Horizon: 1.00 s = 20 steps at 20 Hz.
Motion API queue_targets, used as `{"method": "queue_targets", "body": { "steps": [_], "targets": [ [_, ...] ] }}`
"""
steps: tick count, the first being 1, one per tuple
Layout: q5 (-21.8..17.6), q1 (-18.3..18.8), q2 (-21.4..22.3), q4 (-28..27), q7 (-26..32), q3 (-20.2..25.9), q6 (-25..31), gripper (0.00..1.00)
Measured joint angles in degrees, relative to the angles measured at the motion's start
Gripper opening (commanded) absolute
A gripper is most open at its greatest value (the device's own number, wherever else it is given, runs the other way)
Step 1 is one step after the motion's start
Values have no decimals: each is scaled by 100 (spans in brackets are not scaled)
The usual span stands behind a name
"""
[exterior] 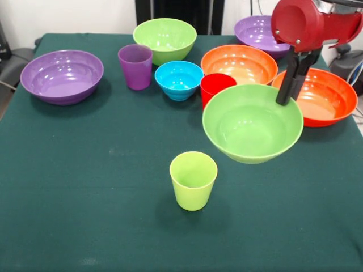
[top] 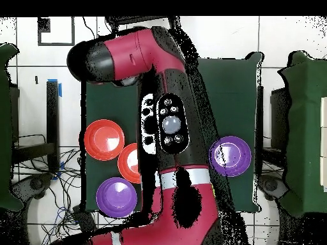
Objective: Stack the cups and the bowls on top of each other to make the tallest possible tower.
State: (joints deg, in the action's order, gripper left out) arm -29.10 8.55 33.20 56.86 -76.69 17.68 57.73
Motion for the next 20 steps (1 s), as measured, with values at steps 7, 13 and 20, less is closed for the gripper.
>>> {"method": "queue_targets", "body": {
  "steps": [7, 13, 20],
  "targets": [
    [-12, 12, -84, -110, 0, -49, 0, 0],
    [-29, 17, -175, -201, 0, -50, 0, 0],
    [-39, 80, -223, -239, 0, -49, 0, 0]
  ]
}}
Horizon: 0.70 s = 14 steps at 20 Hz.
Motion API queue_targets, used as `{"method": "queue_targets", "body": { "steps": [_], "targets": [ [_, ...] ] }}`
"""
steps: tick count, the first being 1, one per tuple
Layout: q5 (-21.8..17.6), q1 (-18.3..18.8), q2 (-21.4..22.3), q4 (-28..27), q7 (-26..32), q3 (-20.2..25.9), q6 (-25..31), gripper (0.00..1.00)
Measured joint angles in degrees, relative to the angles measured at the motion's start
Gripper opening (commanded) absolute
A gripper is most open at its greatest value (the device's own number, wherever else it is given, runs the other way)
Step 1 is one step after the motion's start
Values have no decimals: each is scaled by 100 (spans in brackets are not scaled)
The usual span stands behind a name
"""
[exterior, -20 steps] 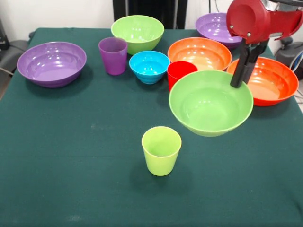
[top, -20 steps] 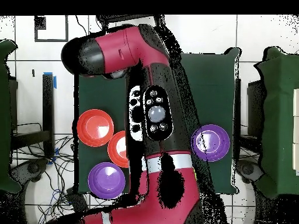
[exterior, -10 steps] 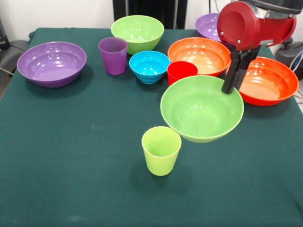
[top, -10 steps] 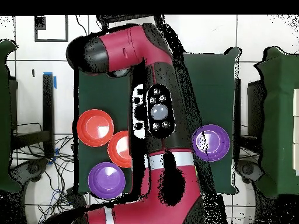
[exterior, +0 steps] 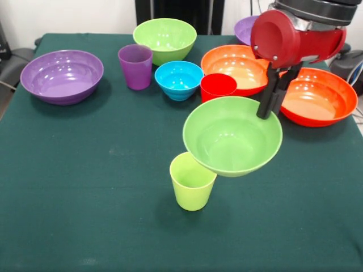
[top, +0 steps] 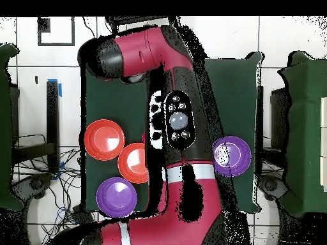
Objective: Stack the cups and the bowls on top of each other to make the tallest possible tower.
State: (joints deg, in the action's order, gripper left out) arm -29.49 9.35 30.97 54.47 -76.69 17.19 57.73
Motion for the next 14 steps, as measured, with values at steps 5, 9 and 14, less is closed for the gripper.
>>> {"method": "queue_targets", "body": {
  "steps": [5, 9, 14],
  "targets": [
    [-14, 76, -4, -1, 0, 0, 0, 0],
    [-27, 156, -8, -4, 0, -1, 1, 0],
    [-38, 248, -9, -5, 0, 0, 0, 0]
  ]
}}
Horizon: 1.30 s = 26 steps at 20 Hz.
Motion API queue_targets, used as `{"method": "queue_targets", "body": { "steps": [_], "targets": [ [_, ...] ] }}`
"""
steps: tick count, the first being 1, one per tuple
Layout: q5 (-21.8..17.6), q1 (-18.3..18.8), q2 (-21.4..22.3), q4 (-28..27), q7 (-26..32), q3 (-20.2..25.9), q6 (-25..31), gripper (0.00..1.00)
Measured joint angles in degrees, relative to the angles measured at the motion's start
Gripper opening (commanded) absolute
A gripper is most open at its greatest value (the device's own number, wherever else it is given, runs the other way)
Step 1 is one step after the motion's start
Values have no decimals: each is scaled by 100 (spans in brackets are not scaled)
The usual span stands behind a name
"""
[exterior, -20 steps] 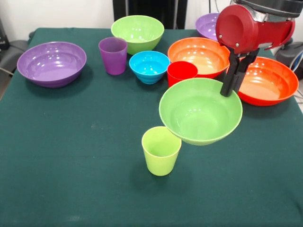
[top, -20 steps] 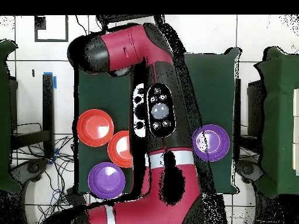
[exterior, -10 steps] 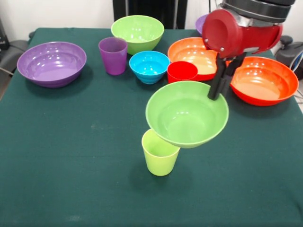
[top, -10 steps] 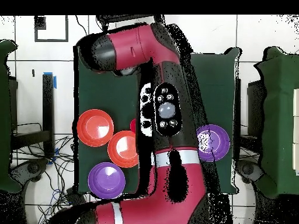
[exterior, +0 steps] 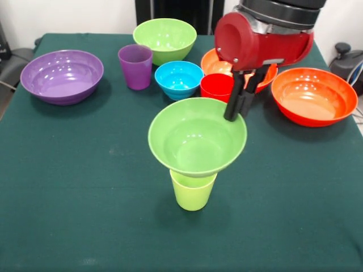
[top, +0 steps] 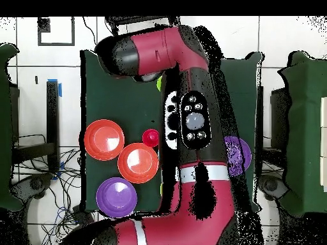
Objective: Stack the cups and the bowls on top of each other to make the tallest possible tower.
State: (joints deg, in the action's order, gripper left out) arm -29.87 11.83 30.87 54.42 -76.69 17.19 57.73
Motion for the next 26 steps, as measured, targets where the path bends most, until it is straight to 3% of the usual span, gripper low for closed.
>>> {"method": "queue_targets", "body": {
  "steps": [26],
  "targets": [
    [-32, 104, 42, 160, 0, -32, -740, 0]
  ]
}}
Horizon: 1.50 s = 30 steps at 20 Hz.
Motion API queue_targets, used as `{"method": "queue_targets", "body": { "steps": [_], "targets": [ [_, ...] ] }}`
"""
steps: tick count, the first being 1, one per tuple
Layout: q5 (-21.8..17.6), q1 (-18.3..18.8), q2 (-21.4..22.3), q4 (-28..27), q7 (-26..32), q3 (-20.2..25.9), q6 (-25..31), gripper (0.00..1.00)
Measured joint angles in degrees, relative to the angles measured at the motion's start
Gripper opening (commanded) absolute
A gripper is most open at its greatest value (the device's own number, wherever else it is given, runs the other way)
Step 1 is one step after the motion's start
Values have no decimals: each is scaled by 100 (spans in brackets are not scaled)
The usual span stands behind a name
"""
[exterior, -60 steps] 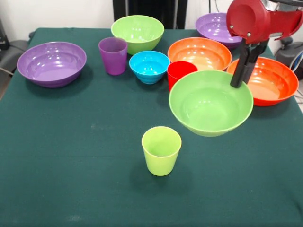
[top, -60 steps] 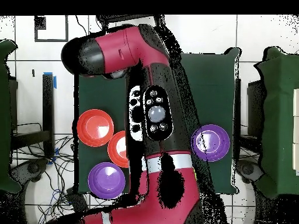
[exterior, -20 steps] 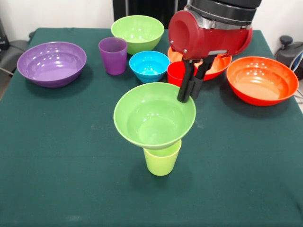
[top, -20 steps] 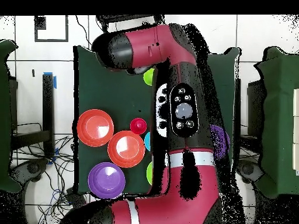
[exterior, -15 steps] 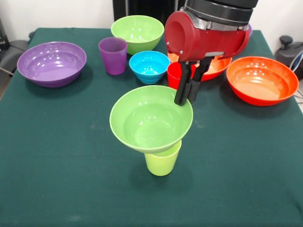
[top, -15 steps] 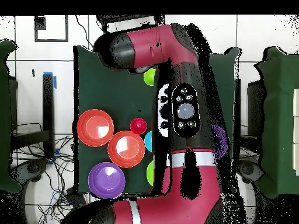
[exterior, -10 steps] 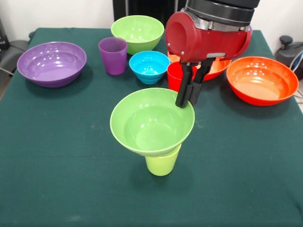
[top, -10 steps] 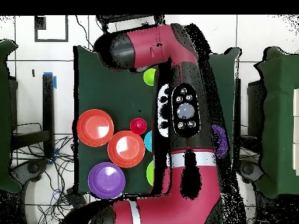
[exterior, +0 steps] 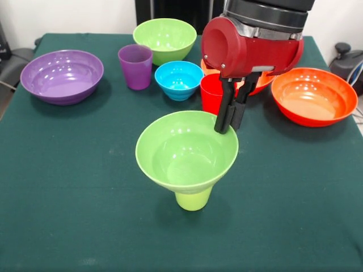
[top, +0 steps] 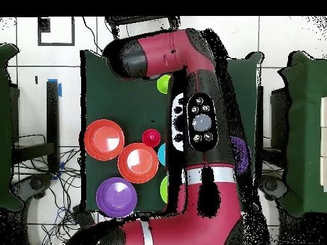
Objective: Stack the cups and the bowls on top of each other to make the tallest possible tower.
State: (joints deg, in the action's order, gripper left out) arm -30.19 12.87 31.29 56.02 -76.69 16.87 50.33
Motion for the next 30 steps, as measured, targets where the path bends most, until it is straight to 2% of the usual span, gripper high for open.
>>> {"method": "queue_targets", "body": {
  "steps": [15, 30],
  "targets": [
    [1, -122, 18, 454, 0, -431, -392, 0],
    [4, -459, 25, 717, 0, -930, -563, 0]
  ]
}}
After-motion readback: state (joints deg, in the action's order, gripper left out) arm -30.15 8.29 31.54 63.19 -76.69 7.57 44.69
